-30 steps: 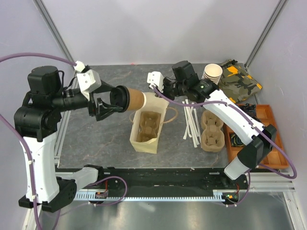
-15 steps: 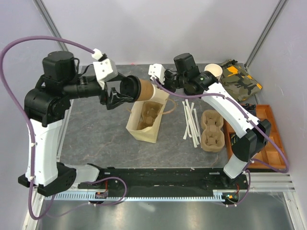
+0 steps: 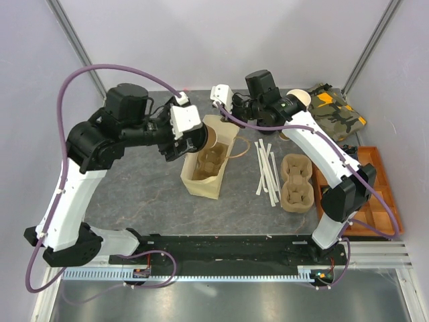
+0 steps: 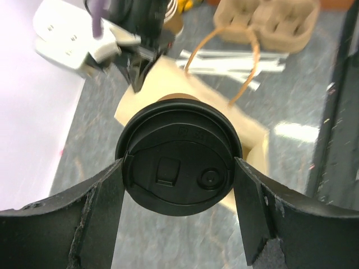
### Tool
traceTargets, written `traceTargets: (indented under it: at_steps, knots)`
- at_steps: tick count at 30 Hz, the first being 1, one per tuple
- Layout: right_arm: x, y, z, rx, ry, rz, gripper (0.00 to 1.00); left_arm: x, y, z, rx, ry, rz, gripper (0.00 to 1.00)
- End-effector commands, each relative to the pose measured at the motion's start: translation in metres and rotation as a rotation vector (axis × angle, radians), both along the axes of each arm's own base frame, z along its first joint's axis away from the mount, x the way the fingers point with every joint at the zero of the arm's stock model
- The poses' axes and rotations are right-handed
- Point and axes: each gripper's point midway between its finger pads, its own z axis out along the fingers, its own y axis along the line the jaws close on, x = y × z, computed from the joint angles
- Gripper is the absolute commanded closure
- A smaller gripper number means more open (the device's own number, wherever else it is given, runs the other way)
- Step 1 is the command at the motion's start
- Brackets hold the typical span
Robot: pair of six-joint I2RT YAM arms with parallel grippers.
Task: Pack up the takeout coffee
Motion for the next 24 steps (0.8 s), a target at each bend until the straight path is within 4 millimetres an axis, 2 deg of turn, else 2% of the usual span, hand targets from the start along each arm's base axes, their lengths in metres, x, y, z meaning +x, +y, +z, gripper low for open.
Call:
traceTargets:
  at_steps: [1, 8, 14, 19, 24]
  knots:
    - [-0.008, 0.013, 0.036, 0.093, -0.023, 0.046, 1.0, 0.012, 0.013, -0.004, 0.119, -0.144, 0.057, 0.71]
    - [-0.031, 0.027, 0.04, 0.097, 0.002, 0.087, 1.0, 0.004, 0.003, -0.025, 0.238, -0.222, 0.001, 0.71]
    - [-0.051, 0.034, 0.041, 0.101, 0.025, 0.102, 1.0, -0.005, -0.008, -0.035, 0.289, -0.257, -0.043, 0.71]
    - [-0.059, 0.033, 0.049, 0.121, 0.03, 0.101, 1.0, -0.005, -0.008, -0.053, 0.364, -0.288, -0.064, 0.71]
    - [-0.062, 0.031, 0.046, 0.116, 0.041, 0.088, 1.0, -0.01, -0.011, -0.057, 0.398, -0.318, -0.09, 0.71]
